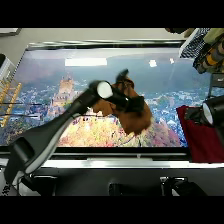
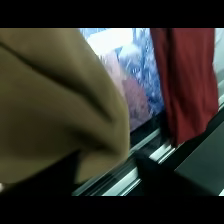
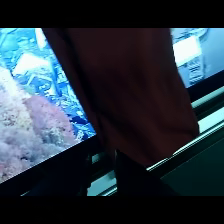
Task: Fold the clothes and pants, and hang the long-sleeved shirts on hangers.
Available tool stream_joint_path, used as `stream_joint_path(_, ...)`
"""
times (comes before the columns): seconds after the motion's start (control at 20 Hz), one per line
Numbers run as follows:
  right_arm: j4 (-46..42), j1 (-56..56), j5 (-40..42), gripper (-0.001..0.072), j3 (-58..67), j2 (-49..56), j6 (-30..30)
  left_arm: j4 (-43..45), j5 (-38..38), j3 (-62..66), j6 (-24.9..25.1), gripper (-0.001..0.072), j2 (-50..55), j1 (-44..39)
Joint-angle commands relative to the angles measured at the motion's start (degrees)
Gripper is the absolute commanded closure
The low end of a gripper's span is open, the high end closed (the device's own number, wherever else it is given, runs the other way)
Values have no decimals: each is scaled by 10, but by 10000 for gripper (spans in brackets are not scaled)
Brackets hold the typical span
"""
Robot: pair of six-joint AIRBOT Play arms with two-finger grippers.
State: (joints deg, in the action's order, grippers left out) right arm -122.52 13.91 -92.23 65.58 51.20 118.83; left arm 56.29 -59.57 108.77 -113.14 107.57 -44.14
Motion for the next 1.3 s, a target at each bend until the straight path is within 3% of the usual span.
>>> stream_joint_path(0.0,7,0,8,481,0,-12,8,-14,-25,0,-12,152,36,-23)
stream_joint_path(0.1,74,0,65,382,0,-12,45,-8,-59,0,24,152,7,19)
stream_joint_path(0.2,143,-7,119,382,5,-1,64,35,-111,0,42,151,-36,76)
stream_joint_path(0.25,179,-36,111,356,20,16,63,74,-145,0,43,152,-63,111)
stream_joint_path(0.3,221,-83,98,281,39,33,57,112,-179,0,44,151,-90,146)
stream_joint_path(0.45,464,-296,114,263,61,80,-81,171,-242,0,78,152,-160,242)
stream_joint_path(0.5,525,-352,110,208,53,99,-140,171,-249,0,88,153,-177,271)
stream_joint_path(0.55,575,-398,101,161,38,122,-203,171,-252,0,88,153,-188,294)
stream_joint_path(0.65,627,-443,117,161,-22,156,-273,170,-256,0,88,153,-198,331)
stream_joint_path(0.8,647,-443,154,161,-140,192,-338,171,-259,-1,89,153,-195,357)
stream_joint_path(0.95,723,-443,201,160,-238,221,-407,173,-260,-1,89,153,-189,362)
stream_joint_path(1.25,839,-443,274,165,-309,251,-480,173,-259,-1,88,152,-170,362)
